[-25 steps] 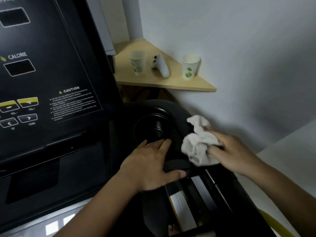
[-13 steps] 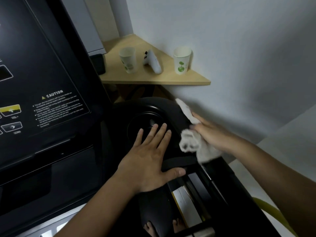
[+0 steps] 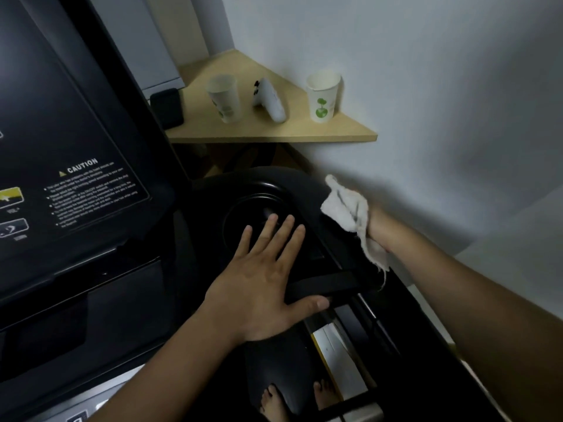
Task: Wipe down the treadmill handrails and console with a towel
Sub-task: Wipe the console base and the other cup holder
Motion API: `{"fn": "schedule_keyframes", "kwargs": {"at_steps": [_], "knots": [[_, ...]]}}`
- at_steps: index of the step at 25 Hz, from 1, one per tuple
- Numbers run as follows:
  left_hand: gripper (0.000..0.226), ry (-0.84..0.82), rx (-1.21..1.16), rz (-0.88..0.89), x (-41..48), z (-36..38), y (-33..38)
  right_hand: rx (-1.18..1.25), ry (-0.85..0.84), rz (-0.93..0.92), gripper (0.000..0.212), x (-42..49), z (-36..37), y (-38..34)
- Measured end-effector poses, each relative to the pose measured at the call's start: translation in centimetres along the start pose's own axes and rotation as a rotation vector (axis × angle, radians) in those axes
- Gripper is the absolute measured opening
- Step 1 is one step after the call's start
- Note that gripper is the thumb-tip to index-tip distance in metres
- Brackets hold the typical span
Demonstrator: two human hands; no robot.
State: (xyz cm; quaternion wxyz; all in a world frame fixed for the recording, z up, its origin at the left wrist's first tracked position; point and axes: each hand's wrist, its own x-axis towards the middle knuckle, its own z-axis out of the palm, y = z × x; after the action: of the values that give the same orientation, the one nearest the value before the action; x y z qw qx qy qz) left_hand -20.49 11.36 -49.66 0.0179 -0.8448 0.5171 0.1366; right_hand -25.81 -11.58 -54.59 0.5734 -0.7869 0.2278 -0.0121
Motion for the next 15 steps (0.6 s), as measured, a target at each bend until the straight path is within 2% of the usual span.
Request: {"fn": "schedule_keyframes", "kwargs": {"at_steps": [2,3,4,6,7,10,11,13,15], "knots": [[0.105,0.037,-0.010,-0.011,0.0,0.0,0.0,-0.345,0.066,0.073,0.049,-1.8,1.2,-1.2],[0.106,0.045,-0.017,-0.009,0.1,0.1,-0.1,-0.657,0.096,0.013,0.056,-3.1,2.2,-1.7],[0.106,0.046,-0.017,-0.003,0.2,0.1,-0.1,-0.854,0.149,-0.099,0.060,-3.7,3.1,-2.0],[0.107,0.056,-0.017,-0.008,0.2,0.2,-0.1,-0.809,0.174,-0.274,0.062,-1.8,3.4,-2.9],[0.107,0.062,-0.020,-0.011,0.2,0.1,-0.1,-0.668,0.121,-0.255,0.060,-0.1,3.1,-3.4],[0.109,0.069,-0.029,-0.012,0.0,0.1,0.0,0.036,0.067,0.054,0.038,2.8,1.0,-2.8],[0.110,0.072,-0.035,-0.018,-0.1,0.0,0.0,0.114,0.070,0.130,0.036,2.2,0.6,-2.0],[0.112,0.068,-0.047,-0.030,0.1,-0.2,-0.1,-0.034,0.114,0.195,0.045,-0.9,0.1,-1.1],[0.113,0.049,-0.066,-0.025,0.2,-0.1,-0.2,-0.504,0.138,0.206,0.072,-3.8,2.0,-2.1]]}}
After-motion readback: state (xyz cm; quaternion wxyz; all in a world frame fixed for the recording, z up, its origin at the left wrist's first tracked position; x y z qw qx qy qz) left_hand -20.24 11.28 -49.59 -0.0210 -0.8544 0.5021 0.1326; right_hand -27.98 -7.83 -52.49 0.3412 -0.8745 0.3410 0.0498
